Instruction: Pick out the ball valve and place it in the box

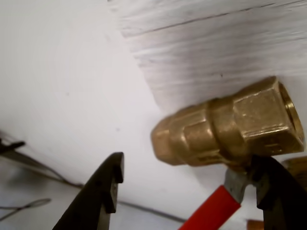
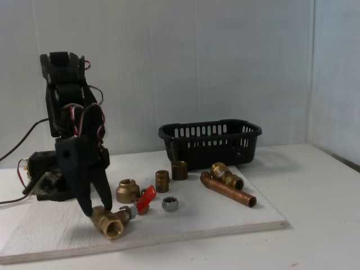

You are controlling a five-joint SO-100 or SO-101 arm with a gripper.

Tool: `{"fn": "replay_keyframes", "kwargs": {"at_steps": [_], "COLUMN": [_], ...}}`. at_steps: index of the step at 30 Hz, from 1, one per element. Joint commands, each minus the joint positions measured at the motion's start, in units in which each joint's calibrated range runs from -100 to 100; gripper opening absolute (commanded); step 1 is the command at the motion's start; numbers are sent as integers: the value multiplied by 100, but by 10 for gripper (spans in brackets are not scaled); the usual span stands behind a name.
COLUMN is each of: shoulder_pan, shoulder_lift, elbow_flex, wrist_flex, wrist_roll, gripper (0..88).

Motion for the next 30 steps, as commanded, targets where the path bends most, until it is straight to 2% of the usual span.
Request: {"fn": "replay_keyframes", "kwargs": {"at_steps": [1, 7, 14, 20, 30], "shoulder_pan": [-6, 8, -102, -102, -51], "shoulder_lift": [-61, 15, 6, -78, -61], "elbow_flex": [647, 2281, 2912, 2479, 719], "wrist_flex": [-1231, -4029, -4209, -2909, 552], "wrist_roll": [13, 13, 18, 18, 13], "gripper": [281, 281, 281, 281, 281]}}
